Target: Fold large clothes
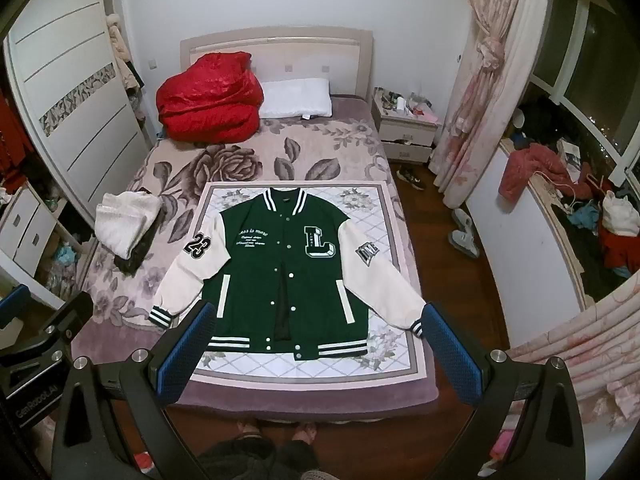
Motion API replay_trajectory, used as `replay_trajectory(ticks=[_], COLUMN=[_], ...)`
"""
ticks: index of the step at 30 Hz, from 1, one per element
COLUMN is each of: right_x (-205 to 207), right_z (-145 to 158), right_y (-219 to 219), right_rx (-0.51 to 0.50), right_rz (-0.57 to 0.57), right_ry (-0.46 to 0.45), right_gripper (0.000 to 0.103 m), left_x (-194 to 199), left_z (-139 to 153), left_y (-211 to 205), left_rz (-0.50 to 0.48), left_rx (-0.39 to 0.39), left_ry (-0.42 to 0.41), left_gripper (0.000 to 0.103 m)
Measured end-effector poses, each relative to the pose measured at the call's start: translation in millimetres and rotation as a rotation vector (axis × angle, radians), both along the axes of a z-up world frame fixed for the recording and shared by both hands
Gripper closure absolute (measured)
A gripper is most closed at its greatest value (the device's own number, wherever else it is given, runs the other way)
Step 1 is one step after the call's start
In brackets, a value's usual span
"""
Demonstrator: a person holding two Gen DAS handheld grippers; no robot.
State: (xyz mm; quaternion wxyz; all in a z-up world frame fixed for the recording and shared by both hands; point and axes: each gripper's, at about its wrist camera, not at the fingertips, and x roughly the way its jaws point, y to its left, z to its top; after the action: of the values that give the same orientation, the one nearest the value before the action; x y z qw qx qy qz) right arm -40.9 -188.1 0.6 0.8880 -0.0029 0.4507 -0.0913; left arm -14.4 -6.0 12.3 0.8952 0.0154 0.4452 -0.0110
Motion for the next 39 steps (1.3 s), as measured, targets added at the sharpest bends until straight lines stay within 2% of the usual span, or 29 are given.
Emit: replay_trajectory(ticks=[23, 30, 39], right_x=[-5.5, -6.6, 1.5], right_z=[9.6, 13.2, 36.3], right_y=[4.4, 4.9, 4.4], right_rx=[0.003, 0.004, 0.001], right_rz=[0.001, -0.001, -0.016], right_ry=[-0.020, -0.022, -0.033], right_gripper=[0.000, 0.000, 0.000], left_x=[-6.6, -1.8, -8.2], left_z=[5.3, 15.1, 10.4], left_y=[3.5, 3.1, 9.3], left_rz=[0.002, -0.004, -0.004], left_rx=[-0.004, -0.011, -0.017], left_ry=[-0.025, -0.039, -0.052], left_gripper=[0.000, 0.000, 0.000])
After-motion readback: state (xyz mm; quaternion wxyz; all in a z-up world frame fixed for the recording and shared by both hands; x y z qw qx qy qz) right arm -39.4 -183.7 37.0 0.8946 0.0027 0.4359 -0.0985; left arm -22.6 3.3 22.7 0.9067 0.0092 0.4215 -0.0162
